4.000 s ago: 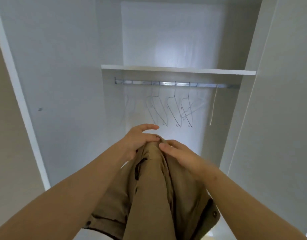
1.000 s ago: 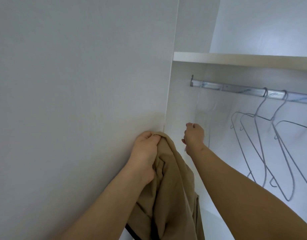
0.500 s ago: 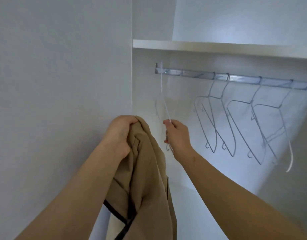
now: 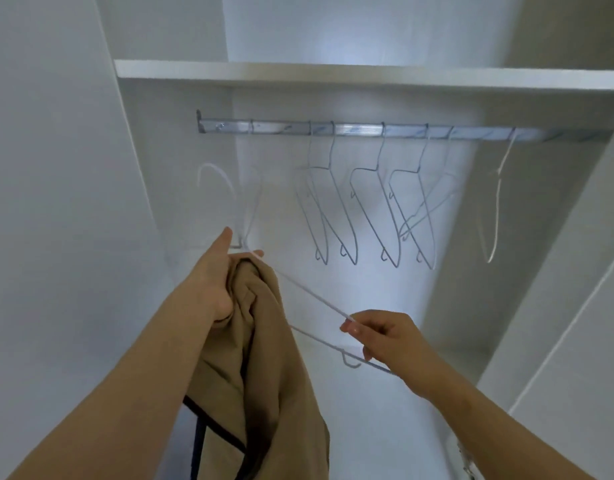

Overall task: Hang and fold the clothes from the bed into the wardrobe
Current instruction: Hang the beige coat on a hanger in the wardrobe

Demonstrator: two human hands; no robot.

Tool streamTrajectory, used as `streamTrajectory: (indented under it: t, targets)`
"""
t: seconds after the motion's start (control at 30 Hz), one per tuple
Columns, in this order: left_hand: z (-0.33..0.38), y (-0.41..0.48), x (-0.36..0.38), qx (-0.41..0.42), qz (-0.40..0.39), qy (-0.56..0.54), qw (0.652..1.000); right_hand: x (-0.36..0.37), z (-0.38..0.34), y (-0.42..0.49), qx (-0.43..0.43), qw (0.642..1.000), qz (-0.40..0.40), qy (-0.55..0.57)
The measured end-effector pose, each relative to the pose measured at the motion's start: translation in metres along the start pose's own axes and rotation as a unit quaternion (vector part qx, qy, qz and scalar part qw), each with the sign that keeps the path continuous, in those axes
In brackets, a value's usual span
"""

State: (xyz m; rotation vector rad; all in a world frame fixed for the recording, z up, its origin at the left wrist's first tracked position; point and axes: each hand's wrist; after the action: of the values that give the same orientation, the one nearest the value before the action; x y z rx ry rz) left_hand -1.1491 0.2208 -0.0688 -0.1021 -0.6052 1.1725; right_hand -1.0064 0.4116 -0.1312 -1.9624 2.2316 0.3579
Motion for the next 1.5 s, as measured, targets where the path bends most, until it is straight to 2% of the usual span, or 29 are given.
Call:
streamTrajectory:
  t: [0.13, 0.27, 0.3, 0.43, 0.53, 0.6, 0.67, 0.73, 0.87, 0.93, 0.97, 1.03, 1.13, 1.2, 1.27, 1.3, 1.33, 1.37, 1.4, 1.5]
  targets:
    - [-0.009, 0.008, 0.012, 0.019, -0.009, -0.011, 1.000, -0.023, 0.011, -0.014, 0.043, 0.997, -0.037, -0.059]
    - [-0.030, 0.009, 0.033, 0.038, -0.019, 0.072, 0.997, -0.010, 0.009, 0.002, 0.055, 0.986, -0.032, -0.151]
    - [-0.036, 0.009, 0.039, 0.034, -0.032, 0.104, 0.994, -0.002, 0.006, 0.008, 0.046, 0.988, -0.029, -0.141]
    - [-0.044, 0.010, 0.048, 0.049, -0.111, 0.228, 0.966, 0.026, -0.016, 0.033, 0.002, 1.000, -0.009, 0.012]
    - [-0.028, 0.008, 0.041, 0.034, -0.199, 0.250, 0.947, 0.031, -0.020, 0.040, -0.012, 0.998, 0.053, 0.018]
    - [-0.016, 0.006, 0.033, 0.026, -0.208, 0.289, 0.934, 0.022, -0.016, 0.041, 0.007, 0.993, 0.117, 0.032]
    - [-0.008, 0.003, 0.028, 0.058, -0.197, 0.347, 0.915, 0.009, -0.010, 0.042, 0.031, 0.987, 0.157, 0.014]
    - [-0.006, -0.003, 0.028, 0.122, -0.218, 0.433, 0.866, 0.001, -0.007, 0.045, 0.045, 0.988, 0.146, -0.009]
    - [-0.006, -0.017, 0.043, 0.219, -0.278, 0.614, 0.706, 0.008, -0.008, 0.047, 0.063, 0.997, 0.015, 0.045]
    - [-0.006, -0.018, 0.049, 0.278, -0.258, 0.672, 0.636, 0.013, -0.007, 0.048, 0.080, 0.994, -0.020, 0.072]
    - [-0.007, -0.017, 0.048, 0.304, -0.239, 0.682, 0.621, 0.015, -0.006, 0.049, 0.087, 0.993, -0.012, 0.076]
    - [-0.010, -0.015, 0.044, 0.340, -0.198, 0.676, 0.623, 0.016, -0.008, 0.052, 0.086, 0.993, 0.051, 0.065]
    - [-0.022, -0.005, 0.030, 0.345, -0.143, 0.652, 0.660, 0.012, -0.015, 0.059, 0.037, 0.986, 0.149, 0.063]
    - [-0.027, 0.005, 0.016, 0.281, -0.115, 0.686, 0.661, 0.009, -0.020, 0.063, 0.010, 0.980, 0.176, 0.091]
    - [-0.030, 0.015, -0.004, 0.180, -0.093, 0.763, 0.614, 0.008, -0.023, 0.065, 0.005, 0.977, 0.185, 0.110]
    - [-0.032, 0.019, -0.014, 0.137, -0.084, 0.781, 0.604, 0.008, -0.024, 0.065, 0.007, 0.975, 0.189, 0.118]
    - [-0.034, 0.022, -0.023, 0.110, -0.072, 0.779, 0.614, 0.007, -0.024, 0.066, 0.012, 0.973, 0.192, 0.131]
    - [-0.036, 0.023, -0.030, 0.097, -0.060, 0.762, 0.637, 0.005, -0.024, 0.066, 0.019, 0.970, 0.193, 0.146]
    - [-0.037, 0.023, -0.036, 0.089, -0.053, 0.730, 0.676, 0.004, -0.024, 0.066, 0.027, 0.968, 0.193, 0.158]
    - [-0.034, 0.024, -0.041, 0.055, -0.063, 0.522, 0.849, -0.002, -0.020, 0.068, 0.039, 0.971, 0.194, 0.132]
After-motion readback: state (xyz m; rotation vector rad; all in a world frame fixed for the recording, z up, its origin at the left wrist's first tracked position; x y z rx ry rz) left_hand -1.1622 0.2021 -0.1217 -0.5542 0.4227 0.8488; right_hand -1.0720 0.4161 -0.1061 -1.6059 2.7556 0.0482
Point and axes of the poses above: each hand's wrist, its own y-axis towards the middle knuckle, its own x-axis out of the palm, z = x × y, and after that the axes turned 4 degrees about -z, right-handed
